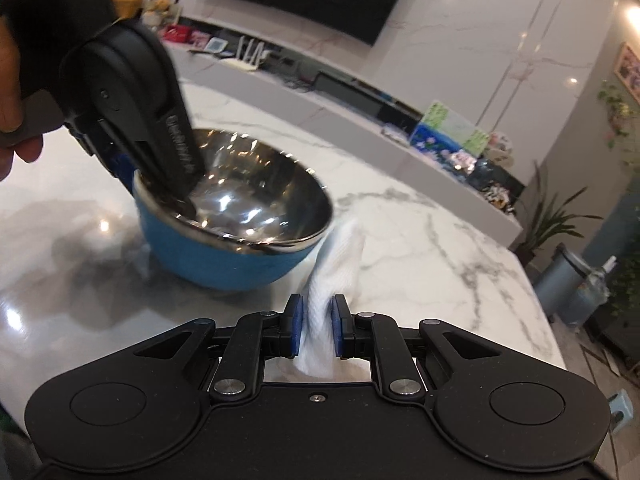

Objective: Clean bowl
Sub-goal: 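Press the cloth against the blue outer wall again with the right gripper, then lift the cloth off the bowl wall with the right gripper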

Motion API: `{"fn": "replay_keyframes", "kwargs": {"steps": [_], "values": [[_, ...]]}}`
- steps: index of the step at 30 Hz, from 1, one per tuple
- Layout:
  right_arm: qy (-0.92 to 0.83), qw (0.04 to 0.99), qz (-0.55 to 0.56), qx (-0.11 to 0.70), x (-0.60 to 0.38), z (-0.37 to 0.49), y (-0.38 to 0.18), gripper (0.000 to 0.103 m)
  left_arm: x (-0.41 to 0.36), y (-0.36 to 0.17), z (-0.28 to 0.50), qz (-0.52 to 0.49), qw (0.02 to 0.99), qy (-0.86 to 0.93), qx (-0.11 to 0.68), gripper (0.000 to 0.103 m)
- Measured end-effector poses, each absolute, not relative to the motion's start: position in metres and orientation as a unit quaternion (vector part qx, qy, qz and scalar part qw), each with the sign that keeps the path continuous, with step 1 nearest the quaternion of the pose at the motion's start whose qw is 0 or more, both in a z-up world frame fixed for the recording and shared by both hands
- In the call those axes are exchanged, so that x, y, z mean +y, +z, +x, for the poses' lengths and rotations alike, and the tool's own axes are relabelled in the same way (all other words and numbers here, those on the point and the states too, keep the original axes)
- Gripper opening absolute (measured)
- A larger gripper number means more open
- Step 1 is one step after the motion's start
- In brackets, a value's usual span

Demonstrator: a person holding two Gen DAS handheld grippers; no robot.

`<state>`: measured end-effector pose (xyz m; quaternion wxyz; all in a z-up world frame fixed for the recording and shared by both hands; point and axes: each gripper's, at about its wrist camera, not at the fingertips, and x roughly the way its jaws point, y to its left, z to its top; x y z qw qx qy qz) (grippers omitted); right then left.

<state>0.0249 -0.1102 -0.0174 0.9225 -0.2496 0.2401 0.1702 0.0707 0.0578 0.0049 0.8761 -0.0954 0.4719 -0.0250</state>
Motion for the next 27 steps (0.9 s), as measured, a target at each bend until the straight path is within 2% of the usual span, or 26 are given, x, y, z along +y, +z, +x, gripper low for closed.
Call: {"fn": "replay_keyframes", "kwargs": {"steps": [6, 12, 17, 19, 24, 27], "values": [[0.180, 0.929, -0.252, 0.201, -0.110, 0.021, -0.012, 0.008, 0.057, 0.006, 0.072, -0.087, 0.878, -0.025, 0.470, 0.018], [0.178, 0.917, -0.264, 0.238, -0.108, 0.023, -0.022, 0.008, 0.058, 0.005, 0.069, -0.095, 0.879, -0.023, 0.467, 0.018], [0.176, 0.918, -0.239, 0.263, -0.110, 0.026, -0.024, 0.027, 0.057, 0.006, 0.062, -0.113, 0.883, -0.026, 0.456, 0.030], [0.176, 0.917, -0.229, 0.275, -0.113, 0.028, -0.026, 0.027, 0.056, 0.007, 0.059, -0.118, 0.883, -0.029, 0.453, 0.038], [0.169, 0.918, -0.181, 0.310, -0.125, 0.039, -0.028, 0.027, 0.055, 0.007, 0.055, -0.126, 0.883, -0.035, 0.451, 0.041], [0.173, 0.917, -0.145, 0.328, -0.132, 0.046, -0.028, 0.023, 0.056, 0.006, 0.053, -0.130, 0.882, -0.040, 0.451, 0.044]]}}
